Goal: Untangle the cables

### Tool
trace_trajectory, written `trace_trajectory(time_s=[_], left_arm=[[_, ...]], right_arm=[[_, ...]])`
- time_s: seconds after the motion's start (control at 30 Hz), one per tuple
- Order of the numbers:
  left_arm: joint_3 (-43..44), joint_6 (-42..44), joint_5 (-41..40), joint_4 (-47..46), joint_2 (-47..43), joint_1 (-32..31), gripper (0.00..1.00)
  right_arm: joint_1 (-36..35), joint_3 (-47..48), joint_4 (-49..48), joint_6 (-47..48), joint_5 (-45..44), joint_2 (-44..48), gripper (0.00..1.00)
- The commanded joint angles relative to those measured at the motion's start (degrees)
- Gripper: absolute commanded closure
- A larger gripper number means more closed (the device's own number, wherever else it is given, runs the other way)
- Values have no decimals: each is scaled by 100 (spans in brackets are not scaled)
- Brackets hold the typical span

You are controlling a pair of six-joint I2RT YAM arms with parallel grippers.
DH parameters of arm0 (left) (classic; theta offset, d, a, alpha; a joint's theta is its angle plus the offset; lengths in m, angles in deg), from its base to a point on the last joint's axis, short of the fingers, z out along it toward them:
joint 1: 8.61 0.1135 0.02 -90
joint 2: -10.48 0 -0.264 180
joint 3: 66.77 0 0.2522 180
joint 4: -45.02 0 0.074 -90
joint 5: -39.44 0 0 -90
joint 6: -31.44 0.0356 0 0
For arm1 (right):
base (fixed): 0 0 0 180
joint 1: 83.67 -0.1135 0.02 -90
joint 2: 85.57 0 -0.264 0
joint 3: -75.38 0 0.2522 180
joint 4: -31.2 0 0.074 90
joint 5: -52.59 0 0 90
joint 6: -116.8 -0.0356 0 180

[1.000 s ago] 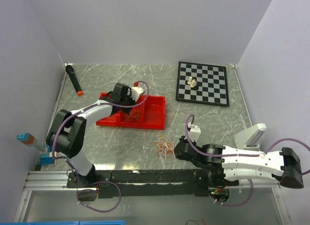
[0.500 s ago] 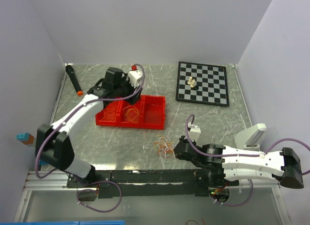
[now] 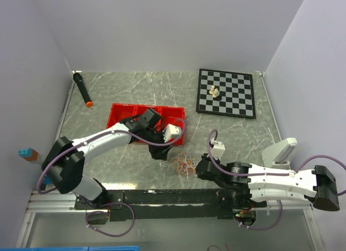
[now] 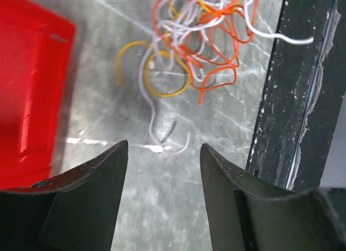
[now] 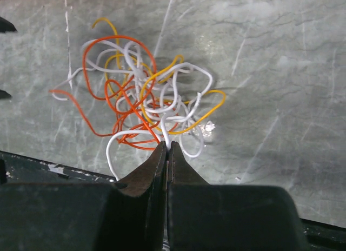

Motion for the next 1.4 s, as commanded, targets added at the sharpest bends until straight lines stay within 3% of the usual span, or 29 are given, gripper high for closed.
trace_trajectory(time_s=[0.0,0.6,0.77,0.93,1.2,1.37], left_arm=[[191,215,224,-86,181,-245,40],[570,311,848,240,744,-623,38],[667,619,1059,512,534,-650,36],[535,426,893,100,384,-729,35],[517,399,770,-173,876,-852,38],[386,277,699,-471,868,-852,46]], right_arm=[[17,-125,-47,-172,-81,204,100],[26,-63,-117,-58,-108,178,100],[26,-37,-117,-40,-116,125,100],[26,16,-178,12,-134,55,100],[34,253,-179,144,-222,-130,100],[43,236,-231,136,-222,-121,100]])
